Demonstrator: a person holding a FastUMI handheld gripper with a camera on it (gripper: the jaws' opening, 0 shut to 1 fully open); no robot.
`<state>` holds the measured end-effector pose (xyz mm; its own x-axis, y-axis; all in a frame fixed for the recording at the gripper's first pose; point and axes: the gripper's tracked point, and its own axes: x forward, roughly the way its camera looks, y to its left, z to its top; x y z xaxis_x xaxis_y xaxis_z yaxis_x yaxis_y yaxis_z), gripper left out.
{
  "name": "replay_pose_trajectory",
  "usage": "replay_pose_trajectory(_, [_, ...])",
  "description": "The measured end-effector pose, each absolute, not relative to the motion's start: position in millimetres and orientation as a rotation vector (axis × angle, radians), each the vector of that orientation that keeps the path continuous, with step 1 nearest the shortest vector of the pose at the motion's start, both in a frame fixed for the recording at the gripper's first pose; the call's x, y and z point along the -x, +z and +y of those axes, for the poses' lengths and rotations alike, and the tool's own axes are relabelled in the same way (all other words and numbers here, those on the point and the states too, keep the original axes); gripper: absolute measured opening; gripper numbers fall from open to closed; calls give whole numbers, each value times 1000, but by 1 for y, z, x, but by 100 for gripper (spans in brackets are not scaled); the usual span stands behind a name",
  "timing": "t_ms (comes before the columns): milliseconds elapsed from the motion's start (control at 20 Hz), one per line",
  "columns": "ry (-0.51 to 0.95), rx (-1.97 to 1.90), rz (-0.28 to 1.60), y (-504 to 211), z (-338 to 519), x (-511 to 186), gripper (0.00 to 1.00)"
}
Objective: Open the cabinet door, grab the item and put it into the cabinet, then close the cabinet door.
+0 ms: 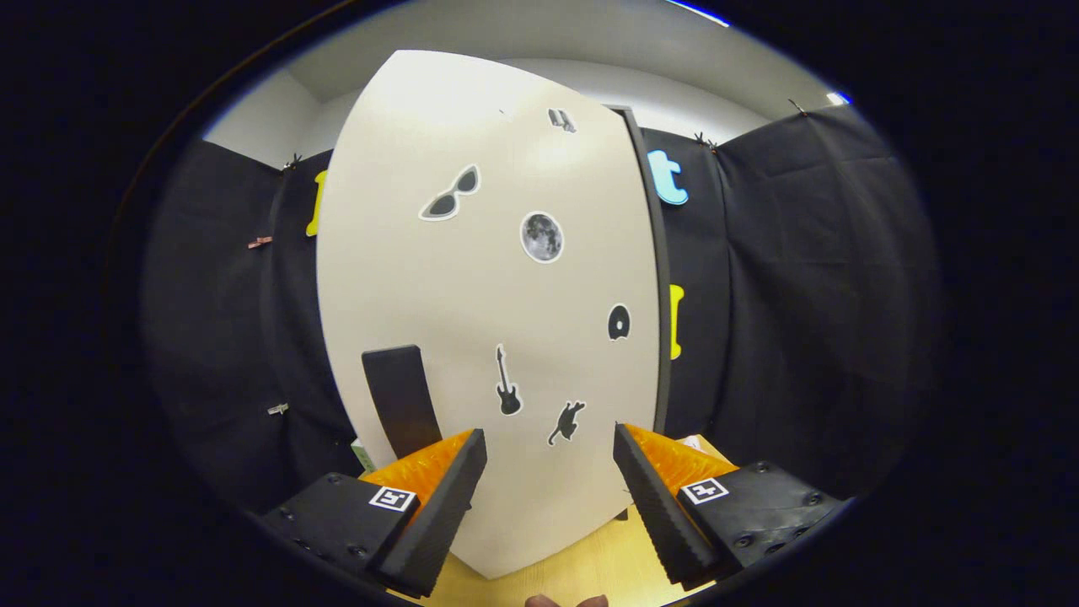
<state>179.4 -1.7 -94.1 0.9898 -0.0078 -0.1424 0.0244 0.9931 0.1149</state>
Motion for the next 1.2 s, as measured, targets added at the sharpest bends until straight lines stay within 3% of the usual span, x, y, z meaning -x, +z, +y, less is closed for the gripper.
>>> replay_pose_trajectory(350, [55, -98, 149, -98, 47, -185, 98])
replay_pose_trajectory(1200, [4, -40, 125, -83, 43, -161, 98])
